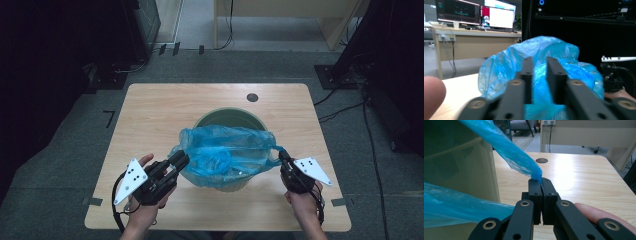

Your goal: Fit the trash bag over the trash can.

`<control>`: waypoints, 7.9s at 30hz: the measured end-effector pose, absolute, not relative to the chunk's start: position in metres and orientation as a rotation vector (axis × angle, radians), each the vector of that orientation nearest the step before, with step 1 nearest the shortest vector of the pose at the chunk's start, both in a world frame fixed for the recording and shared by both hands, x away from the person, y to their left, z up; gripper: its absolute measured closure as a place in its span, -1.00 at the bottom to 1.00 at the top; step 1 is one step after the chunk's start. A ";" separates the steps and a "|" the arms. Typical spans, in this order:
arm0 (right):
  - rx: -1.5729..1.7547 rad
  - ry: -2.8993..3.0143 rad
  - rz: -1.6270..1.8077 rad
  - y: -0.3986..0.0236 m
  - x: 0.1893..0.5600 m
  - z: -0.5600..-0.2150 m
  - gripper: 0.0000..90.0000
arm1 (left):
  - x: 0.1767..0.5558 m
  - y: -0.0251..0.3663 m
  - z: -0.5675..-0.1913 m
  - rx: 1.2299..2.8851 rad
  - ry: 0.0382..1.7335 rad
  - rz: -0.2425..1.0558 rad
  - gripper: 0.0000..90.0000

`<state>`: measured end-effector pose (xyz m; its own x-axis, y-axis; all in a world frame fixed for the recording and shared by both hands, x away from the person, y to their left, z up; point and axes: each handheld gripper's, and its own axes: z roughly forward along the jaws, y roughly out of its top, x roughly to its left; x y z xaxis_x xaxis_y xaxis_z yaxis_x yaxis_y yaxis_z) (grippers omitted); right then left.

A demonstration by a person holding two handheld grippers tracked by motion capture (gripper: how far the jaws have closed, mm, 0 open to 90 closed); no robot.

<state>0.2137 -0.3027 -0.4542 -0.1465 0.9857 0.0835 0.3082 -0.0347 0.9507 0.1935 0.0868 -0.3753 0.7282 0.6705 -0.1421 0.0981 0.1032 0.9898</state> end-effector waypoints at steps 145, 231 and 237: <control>1.337 1.471 1.136 -0.327 0.172 -0.446 1.00 | 0.195 0.103 -0.421 1.769 0.612 0.521 0.85; 1.179 1.640 1.481 -0.342 0.191 -0.456 -0.25 | 0.264 0.120 -0.492 1.609 1.108 0.493 -0.16; 1.036 1.732 1.691 -0.335 0.184 -0.447 -0.45 | 0.260 0.115 -0.490 1.574 1.043 0.445 0.04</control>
<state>0.1840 -0.3352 -0.4468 -0.5834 0.7976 0.1533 0.1724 -0.0628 0.9830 0.2603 0.1154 -0.4896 0.5353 0.8075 -0.2479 0.3793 0.0324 0.9247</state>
